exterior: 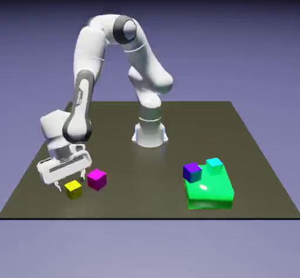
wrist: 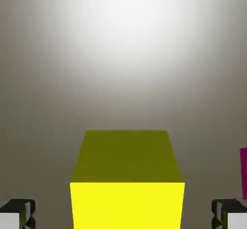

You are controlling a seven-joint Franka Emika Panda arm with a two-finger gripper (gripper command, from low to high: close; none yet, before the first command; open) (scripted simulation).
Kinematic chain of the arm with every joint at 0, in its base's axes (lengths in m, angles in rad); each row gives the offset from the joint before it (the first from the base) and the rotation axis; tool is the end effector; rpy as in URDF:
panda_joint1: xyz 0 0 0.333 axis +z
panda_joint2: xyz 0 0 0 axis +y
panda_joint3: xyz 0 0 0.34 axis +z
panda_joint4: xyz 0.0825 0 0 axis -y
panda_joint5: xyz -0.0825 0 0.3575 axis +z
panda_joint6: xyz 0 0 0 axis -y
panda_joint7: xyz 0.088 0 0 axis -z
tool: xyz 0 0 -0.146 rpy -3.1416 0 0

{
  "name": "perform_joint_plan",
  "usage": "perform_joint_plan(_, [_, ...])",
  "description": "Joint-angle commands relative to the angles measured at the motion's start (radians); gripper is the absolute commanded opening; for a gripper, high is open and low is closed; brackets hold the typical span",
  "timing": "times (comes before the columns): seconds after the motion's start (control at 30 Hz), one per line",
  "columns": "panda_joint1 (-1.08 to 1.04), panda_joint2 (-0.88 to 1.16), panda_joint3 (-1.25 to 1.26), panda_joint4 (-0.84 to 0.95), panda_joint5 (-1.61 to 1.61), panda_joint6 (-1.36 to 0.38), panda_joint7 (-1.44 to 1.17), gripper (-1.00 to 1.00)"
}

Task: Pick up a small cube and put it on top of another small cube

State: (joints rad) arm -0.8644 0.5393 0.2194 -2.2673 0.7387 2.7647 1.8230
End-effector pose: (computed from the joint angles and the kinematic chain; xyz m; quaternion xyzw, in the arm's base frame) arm 0.4070 -0.3204 0.1246 0.0271 0.9828 0.1256 0.1327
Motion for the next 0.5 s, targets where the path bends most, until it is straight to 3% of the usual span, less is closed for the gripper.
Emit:
perform_joint_plan(0.0, [0.0, 0.0, 0.0, 0.0, 0.0, 0.0, 0.0, -1.0])
perform_joint_plan(0.2, [0.004, -0.181, -0.054, -0.058, -0.07, -0.131, 0.071, -1.0])
perform_joint_plan(0.47, [0.171, -0.447, -0.196, -0.223, -0.255, -0.395, -0.267, -1.0])
